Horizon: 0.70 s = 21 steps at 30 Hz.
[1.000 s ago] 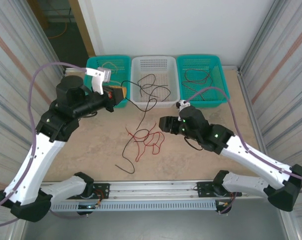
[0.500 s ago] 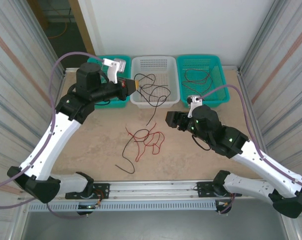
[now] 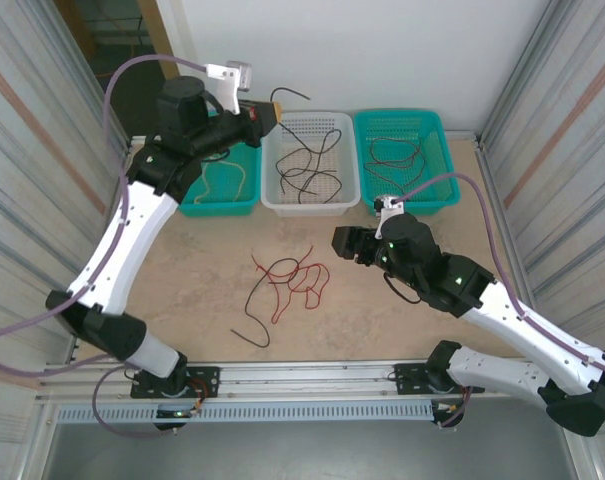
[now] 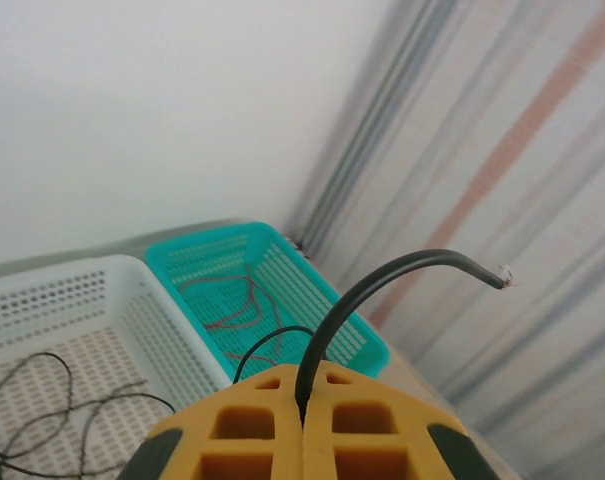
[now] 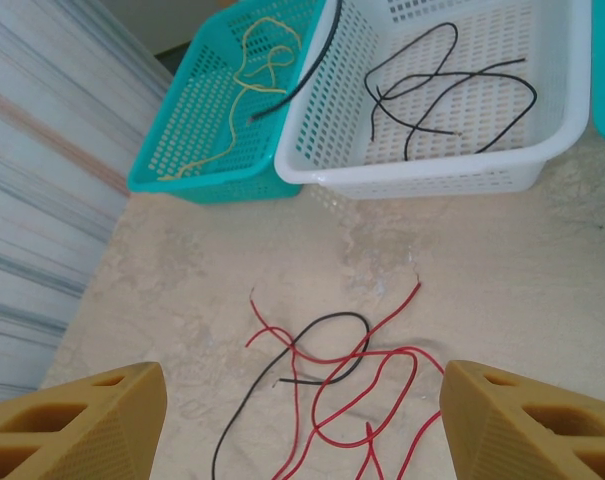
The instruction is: Untangle the cables
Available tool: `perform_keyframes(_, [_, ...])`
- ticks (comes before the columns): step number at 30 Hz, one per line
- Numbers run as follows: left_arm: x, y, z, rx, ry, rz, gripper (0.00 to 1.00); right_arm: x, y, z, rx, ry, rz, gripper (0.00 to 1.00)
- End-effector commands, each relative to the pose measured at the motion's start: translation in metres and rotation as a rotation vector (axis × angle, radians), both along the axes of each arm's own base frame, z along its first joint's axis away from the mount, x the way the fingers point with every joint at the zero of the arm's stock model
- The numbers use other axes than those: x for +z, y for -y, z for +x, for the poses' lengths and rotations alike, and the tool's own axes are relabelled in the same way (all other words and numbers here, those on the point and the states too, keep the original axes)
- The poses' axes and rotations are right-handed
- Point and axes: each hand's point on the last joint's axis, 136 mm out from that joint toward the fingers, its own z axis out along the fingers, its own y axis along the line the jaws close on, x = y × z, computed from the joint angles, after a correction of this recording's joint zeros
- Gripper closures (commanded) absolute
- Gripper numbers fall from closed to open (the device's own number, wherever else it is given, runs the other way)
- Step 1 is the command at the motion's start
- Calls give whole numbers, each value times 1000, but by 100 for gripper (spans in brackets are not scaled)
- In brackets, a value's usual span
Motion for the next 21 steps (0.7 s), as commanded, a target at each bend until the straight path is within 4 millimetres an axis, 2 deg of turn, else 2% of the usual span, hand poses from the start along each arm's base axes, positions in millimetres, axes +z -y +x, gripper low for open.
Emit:
perform_keyframes(1, [-12,-5,51,112,23,8,100,-11,6,1,-35,-28,-8,28])
perform_keyframes(3, [-32,2,79,121,-27,-4,100,-10,5,1,-34,-31,-1,29])
perform_keyframes(7, [-77,13,122,163,-145,28,99,-11,9,-3,-41,-40,-3,29])
perform_keyframes(10, [-108,20,142,167,-215,74,67,-16,17,-6,-60,-49,-11,29])
perform_keyframes(11, [-115,23,144,158,-235,83,61,-18,18,-7,-62,-51,-13,28])
perform_keyframes(14, [-125,24,141,150,-265,85,50,-19,20,-9,-59,-62,-17,28])
perform_keyframes(17, [-117,17,129,159,-246,73,46,-29,16,-10,-45,-94,-36,27])
perform_keyframes(21, [-96,0,99,175,-206,86,46,-53,2,-11,-9,-176,-71,29])
